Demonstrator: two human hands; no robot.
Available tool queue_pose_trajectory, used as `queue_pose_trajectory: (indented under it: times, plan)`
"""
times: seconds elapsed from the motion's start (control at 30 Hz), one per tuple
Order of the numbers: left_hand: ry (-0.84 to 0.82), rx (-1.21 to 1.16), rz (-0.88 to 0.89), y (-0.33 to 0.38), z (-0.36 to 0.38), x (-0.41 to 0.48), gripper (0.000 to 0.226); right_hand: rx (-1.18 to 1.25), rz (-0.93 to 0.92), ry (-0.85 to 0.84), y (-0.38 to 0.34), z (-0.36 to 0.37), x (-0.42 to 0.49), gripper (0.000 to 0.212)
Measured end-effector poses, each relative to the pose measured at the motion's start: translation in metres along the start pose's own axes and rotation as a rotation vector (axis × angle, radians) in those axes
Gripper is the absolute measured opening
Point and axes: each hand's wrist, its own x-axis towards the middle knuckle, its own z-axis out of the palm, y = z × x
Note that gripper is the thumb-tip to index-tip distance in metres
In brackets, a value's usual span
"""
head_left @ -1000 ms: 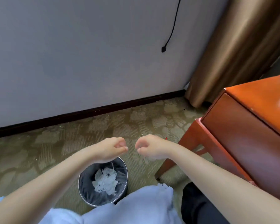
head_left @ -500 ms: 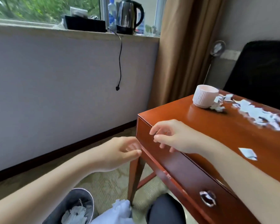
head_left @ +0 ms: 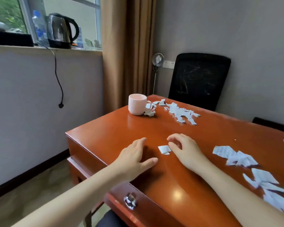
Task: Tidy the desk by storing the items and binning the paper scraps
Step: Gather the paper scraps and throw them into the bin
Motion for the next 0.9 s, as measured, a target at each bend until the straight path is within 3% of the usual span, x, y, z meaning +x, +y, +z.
queue_pose_trajectory:
  times: [0.23,0.43,0.63,0.9]
  plan:
    - [0.147,0.259,-0.035,0.014,0.023,0.083,0.089,-0.145,0.057,0.180,0.047,-0.002,0.037,0.037]
    - [0.206,0.260,-0.134,0.003,0.024,0.150,0.078,-0.281,0.081,0.182,0.059,0.006,0.083,0.049]
    - [0.220,0.235,-0.097,0.000,0.023,0.199,0.070,-0.342,0.174,0.243,0.080,0.005,0.125,0.054]
    - [0.298,0.287,-0.070,-0.001,0.024,0.248,0.070,-0.413,0.166,0.255,0.104,0.002,0.173,0.063]
